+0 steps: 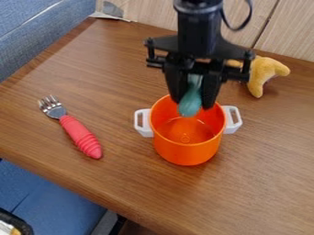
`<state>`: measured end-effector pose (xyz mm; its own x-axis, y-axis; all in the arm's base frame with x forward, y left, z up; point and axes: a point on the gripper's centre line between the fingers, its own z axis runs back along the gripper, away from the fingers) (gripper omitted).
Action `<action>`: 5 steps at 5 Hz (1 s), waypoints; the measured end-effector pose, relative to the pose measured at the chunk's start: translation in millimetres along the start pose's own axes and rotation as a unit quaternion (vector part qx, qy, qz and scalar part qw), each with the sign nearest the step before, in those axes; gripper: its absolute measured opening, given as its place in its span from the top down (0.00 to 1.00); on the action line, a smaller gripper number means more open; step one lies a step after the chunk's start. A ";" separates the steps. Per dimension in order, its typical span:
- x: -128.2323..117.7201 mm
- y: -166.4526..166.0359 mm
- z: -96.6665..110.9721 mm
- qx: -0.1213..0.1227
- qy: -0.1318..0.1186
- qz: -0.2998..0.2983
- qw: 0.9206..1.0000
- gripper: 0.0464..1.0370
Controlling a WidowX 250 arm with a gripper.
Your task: Put the green object to the upper left of the table
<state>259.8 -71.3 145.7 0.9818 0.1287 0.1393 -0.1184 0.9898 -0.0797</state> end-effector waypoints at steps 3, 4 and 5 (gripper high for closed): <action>97.3 38.0 32.1 -0.023 -0.060 0.139 0.988 0.60; 127.8 53.7 15.4 -0.008 -0.050 0.173 0.984 0.60; 149.7 64.5 -9.7 0.011 -0.035 0.188 0.981 0.60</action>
<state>400.7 11.2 151.8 0.8553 0.4890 0.1714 -0.4753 0.8721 -0.1166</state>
